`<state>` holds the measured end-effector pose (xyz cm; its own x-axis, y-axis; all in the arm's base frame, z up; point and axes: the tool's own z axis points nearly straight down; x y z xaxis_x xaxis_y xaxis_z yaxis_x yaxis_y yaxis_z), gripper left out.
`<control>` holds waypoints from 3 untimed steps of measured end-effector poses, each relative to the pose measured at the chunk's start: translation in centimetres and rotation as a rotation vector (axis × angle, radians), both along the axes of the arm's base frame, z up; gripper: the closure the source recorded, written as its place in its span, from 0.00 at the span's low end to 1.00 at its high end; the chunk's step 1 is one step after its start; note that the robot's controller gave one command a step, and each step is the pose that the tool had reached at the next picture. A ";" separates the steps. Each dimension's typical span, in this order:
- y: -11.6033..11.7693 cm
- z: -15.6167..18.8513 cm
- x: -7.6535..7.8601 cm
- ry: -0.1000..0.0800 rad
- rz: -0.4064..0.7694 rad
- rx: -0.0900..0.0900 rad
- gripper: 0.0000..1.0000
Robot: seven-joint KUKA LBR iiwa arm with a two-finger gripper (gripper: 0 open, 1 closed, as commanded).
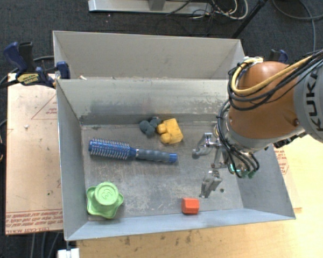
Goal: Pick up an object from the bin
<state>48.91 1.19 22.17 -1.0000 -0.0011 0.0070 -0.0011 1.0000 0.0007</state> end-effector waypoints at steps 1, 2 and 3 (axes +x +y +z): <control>3.6 -12.1 5.5 -0.016 -0.174 0.001 0.00; 4.9 -14.7 10.6 -0.012 -0.279 -0.001 0.00; 5.1 -14.5 10.7 -0.017 -0.279 0.003 1.00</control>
Offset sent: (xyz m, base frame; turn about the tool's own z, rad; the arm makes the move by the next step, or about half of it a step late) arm 0.0561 0.0384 -0.1341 0.1735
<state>59.57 6.27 7.70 -0.9616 0.2743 -0.0093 0.2742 0.9616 0.0063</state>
